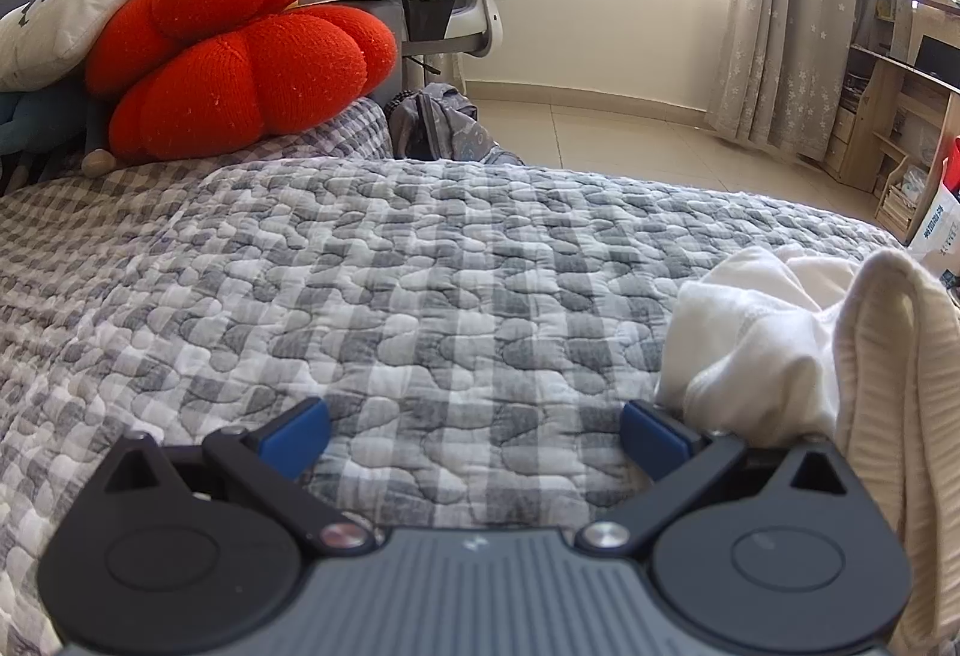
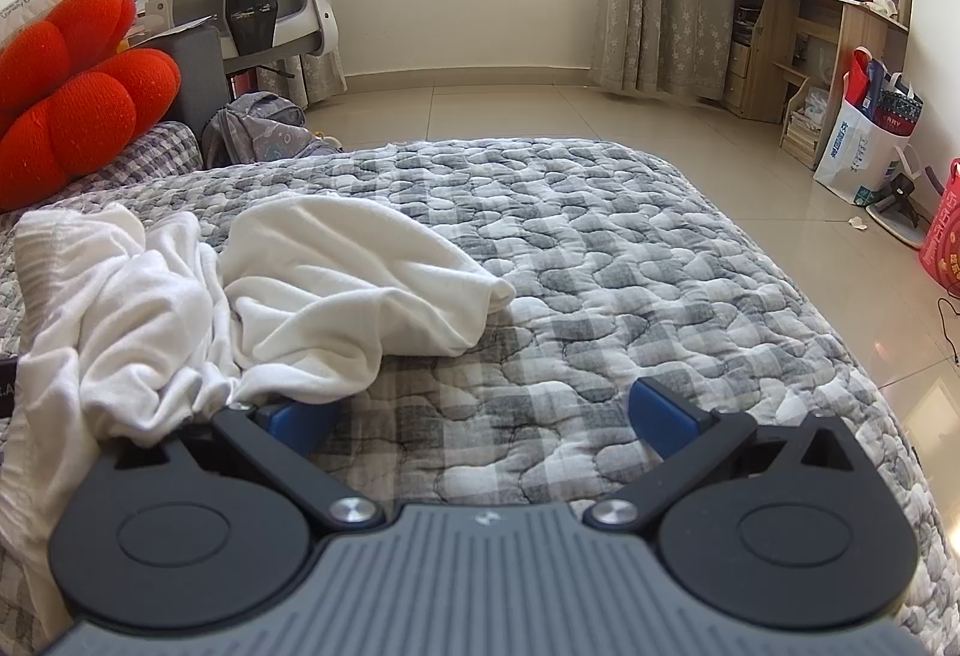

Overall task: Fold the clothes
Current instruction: 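Move the left tool toward the cream ribbed edge of the white garment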

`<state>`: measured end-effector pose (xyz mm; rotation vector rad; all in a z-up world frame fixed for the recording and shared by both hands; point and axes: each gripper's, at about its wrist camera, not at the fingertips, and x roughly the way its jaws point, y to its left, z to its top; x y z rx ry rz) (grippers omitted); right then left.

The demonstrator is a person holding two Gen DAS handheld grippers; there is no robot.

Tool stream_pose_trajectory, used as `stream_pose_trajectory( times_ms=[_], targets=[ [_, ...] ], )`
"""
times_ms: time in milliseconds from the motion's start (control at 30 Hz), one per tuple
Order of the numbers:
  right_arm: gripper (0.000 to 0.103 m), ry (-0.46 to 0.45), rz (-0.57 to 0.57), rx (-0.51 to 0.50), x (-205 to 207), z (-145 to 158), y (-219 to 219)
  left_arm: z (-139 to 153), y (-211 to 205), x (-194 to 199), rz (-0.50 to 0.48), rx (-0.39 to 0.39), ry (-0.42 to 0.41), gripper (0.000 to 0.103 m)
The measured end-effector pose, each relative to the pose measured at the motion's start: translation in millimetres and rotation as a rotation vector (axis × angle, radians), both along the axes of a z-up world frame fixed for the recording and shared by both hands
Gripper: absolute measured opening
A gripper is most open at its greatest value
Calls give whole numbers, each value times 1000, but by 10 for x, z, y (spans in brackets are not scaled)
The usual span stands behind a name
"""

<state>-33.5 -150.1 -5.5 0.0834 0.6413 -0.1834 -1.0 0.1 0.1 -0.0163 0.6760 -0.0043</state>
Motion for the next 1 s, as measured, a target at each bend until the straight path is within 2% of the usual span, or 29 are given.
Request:
stream_pose_trajectory(
  times_ms=[367, 500, 733, 867, 1000],
  targets=[
    [103, -2, 1, 12, -72, 10, 22, 22, 13, -245, 10, 18, -28, 103],
    [103, -5, 0, 12, -106, 7, 27, 28, -138, -260, 14, 58, -26, 103],
    [103, 4, -5, 3, -32, 19, 17, 29, -93, -308, -11, 29, -8, 103],
    [103, 16, -9, 0, -77, 52, 40, 68, -43, -417, -80, 27, 0, 103],
    [100, -21, 10, 105, -293, 113, -20, 156, 76, -694, -183, 9, -22, 103]
  ],
)
